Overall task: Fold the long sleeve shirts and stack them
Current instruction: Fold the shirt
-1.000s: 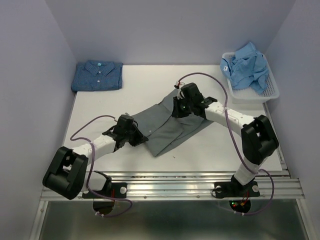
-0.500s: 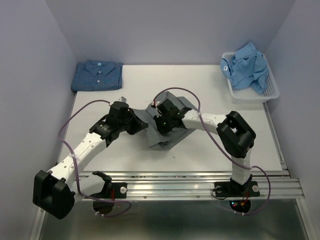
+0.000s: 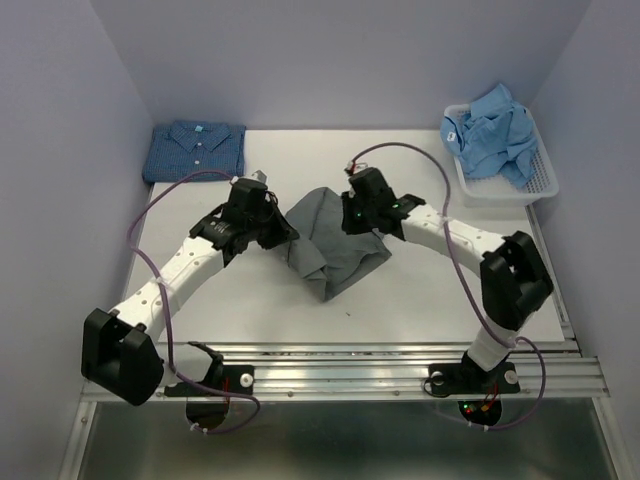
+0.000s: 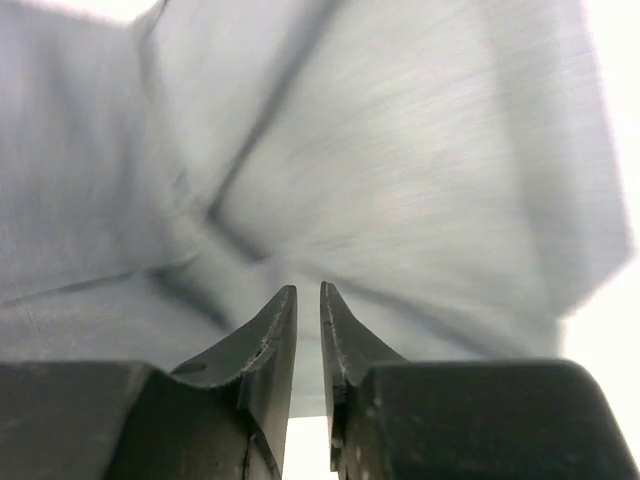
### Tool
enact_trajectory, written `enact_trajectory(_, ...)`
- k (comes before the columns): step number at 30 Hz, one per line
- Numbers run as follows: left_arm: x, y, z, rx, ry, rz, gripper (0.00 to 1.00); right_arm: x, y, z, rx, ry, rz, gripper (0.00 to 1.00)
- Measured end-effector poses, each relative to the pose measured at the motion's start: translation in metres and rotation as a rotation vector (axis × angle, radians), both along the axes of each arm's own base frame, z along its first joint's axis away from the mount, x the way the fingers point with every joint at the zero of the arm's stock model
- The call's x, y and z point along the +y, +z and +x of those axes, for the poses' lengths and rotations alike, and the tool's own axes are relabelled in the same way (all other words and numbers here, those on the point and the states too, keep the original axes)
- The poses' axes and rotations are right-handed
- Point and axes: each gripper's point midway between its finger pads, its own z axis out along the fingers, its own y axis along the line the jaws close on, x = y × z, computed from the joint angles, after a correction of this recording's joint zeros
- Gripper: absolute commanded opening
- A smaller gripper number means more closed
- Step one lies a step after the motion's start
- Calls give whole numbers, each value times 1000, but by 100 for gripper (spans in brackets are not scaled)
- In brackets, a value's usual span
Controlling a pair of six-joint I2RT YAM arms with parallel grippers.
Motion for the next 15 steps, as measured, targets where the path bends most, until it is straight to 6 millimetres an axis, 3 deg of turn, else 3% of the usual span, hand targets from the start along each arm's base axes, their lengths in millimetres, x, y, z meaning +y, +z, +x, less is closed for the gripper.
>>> enact_trajectory(3, -2, -3, 6, 4, -27, 33, 0, -45, 28, 26, -68, -139, 23, 21)
enact_trajectory(6, -6, -3, 14, 1, -53, 52, 0, -86, 32, 46, -81, -251, 18, 19)
enact_trajectory(9, -12, -4, 22, 0, -79, 65, 0, -112, 14, 60, -56, -313, -25, 17)
enact_trajectory(12, -17, -7, 29, 5, -100, 73, 0, -128, -29, 67, 17, -333, -101, 16)
enact_trajectory(15, -25, -11, 39, 15, -128, 78, 0, -131, -62, 65, 80, -323, -155, 14)
